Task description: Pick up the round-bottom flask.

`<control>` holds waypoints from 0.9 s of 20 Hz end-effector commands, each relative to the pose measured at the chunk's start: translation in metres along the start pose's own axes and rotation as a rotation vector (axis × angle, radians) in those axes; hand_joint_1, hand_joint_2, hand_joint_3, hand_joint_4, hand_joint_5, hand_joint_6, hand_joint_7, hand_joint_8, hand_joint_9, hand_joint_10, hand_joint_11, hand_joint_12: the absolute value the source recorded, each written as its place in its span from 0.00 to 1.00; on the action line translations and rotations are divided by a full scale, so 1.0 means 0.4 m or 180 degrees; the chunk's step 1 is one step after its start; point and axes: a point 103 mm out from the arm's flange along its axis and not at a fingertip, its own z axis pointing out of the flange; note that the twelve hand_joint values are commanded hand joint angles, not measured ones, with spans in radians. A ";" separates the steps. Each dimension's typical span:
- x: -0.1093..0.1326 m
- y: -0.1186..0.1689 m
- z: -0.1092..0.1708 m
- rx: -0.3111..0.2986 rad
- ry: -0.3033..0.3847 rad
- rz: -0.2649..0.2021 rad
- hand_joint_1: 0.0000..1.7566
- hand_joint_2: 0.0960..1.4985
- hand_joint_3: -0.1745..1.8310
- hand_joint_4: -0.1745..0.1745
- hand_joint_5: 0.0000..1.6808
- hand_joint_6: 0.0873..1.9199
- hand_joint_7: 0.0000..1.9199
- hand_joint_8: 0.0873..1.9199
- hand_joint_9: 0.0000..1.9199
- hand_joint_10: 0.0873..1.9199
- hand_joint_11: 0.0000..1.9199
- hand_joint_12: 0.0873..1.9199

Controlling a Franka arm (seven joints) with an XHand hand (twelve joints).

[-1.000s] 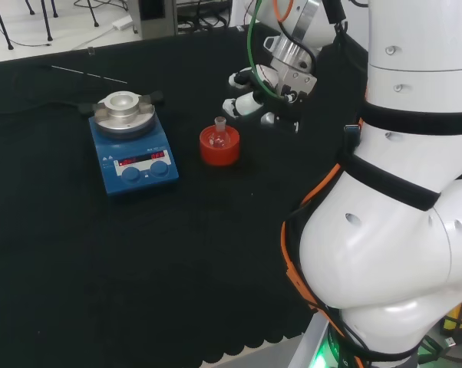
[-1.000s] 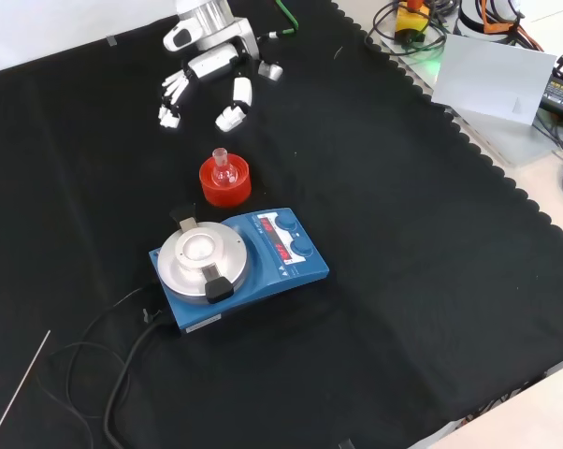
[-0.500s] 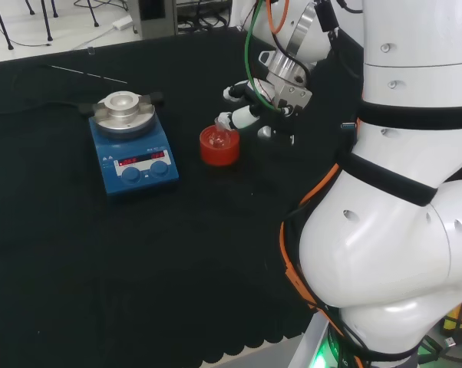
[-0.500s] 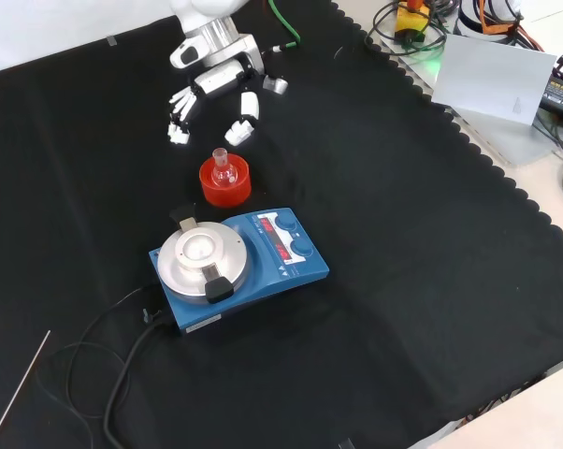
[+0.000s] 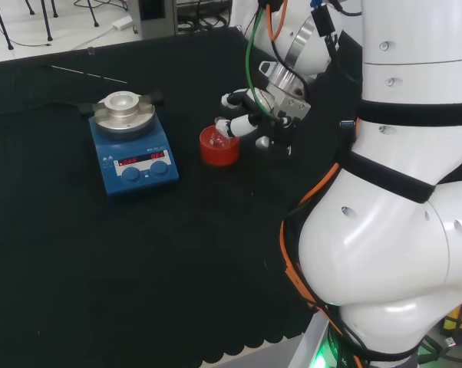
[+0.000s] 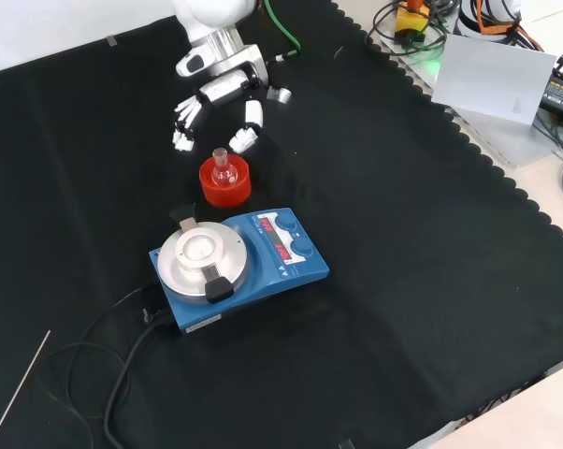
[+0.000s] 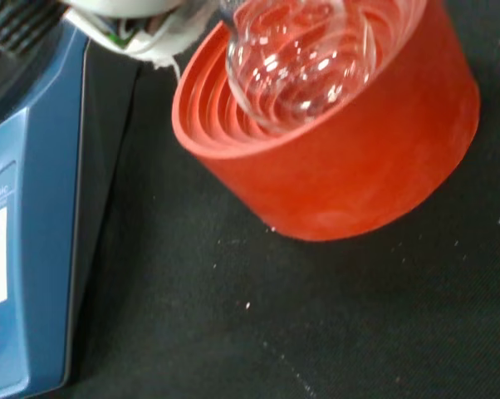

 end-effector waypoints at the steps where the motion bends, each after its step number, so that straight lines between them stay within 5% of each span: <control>1: 0.000 -0.005 0.022 -0.0033 0.0050 -0.0036 0.51 0.31 0.51 0.48 0.32 0.00 0.13 0.29 0.19 0.31 0.00 0.71; 18: 0.006 0.003 0.051 -0.0093 0.0074 -0.0058 0.51 0.31 0.51 0.48 0.34 0.00 0.12 0.28 0.20 0.30 0.00 0.71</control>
